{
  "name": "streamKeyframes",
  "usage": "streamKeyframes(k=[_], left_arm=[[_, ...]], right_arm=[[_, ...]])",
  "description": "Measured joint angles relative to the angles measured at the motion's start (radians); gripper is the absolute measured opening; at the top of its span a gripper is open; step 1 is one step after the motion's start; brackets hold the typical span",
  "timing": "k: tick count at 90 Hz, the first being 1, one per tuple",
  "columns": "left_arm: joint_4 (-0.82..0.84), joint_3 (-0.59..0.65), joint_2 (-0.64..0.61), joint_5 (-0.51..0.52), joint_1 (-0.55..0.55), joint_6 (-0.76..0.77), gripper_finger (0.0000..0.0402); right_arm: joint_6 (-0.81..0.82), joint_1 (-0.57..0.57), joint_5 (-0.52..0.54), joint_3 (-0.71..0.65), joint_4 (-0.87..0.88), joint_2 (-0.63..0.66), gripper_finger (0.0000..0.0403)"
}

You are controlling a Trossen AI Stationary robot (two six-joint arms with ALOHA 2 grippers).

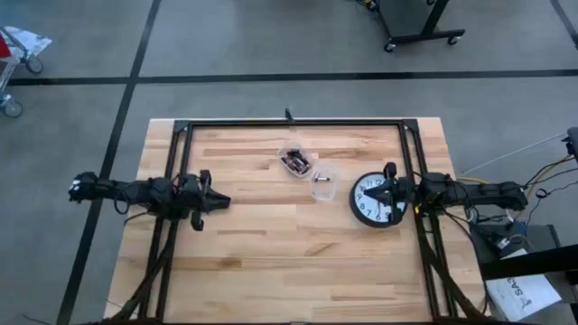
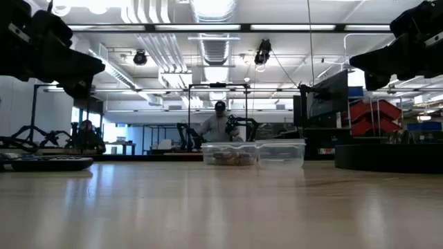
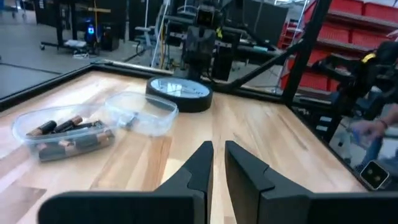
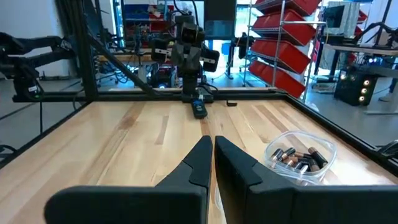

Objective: Insert battery
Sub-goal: Return to Home Position

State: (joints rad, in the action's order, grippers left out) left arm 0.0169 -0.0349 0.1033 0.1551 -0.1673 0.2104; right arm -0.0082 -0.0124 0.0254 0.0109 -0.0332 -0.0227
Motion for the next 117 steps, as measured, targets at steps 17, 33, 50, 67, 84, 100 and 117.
streamKeyframes(k=[17, 33, 50, 67, 84, 100, 117], left_arm=[[0.001, 0.0, 0.046, 0.0, 0.0, 0.0, 0.0022], [0.0, 0.0, 0.088, 0.0, 0.0, 0.0, 0.0022], [-0.001, -0.001, 0.131, 0.0, 0.0, 0.0, 0.0022], [-0.001, -0.002, 0.165, 0.0, 0.0, 0.0, 0.0022], [0.0, -0.002, 0.193, 0.0, 0.0, 0.0, 0.0022], [-0.001, -0.002, 0.217, 0.0, 0.0, 0.001, 0.0022], [-0.001, -0.002, 0.236, 0.0, 0.0, 0.001, 0.0022]], right_arm=[[0.0, 0.0, 0.0, 0.0, -0.001, 0.0, 0.0002], [0.0, 0.0, 0.0, 0.0, 0.0, 0.0, 0.0002], [0.0, 0.0, 0.0, 0.0, 0.0, 0.0, 0.0002], [0.0, 0.0, 0.0, 0.0, 0.0, 0.0, 0.0002], [0.0, 0.0, 0.0, 0.0, 0.0, 0.0, 0.0002], [0.0, 0.0, 0.0, 0.0, 0.0, 0.0, 0.0002], [0.0, 0.0, 0.0, 0.0, 0.0, 0.0, 0.0002]])
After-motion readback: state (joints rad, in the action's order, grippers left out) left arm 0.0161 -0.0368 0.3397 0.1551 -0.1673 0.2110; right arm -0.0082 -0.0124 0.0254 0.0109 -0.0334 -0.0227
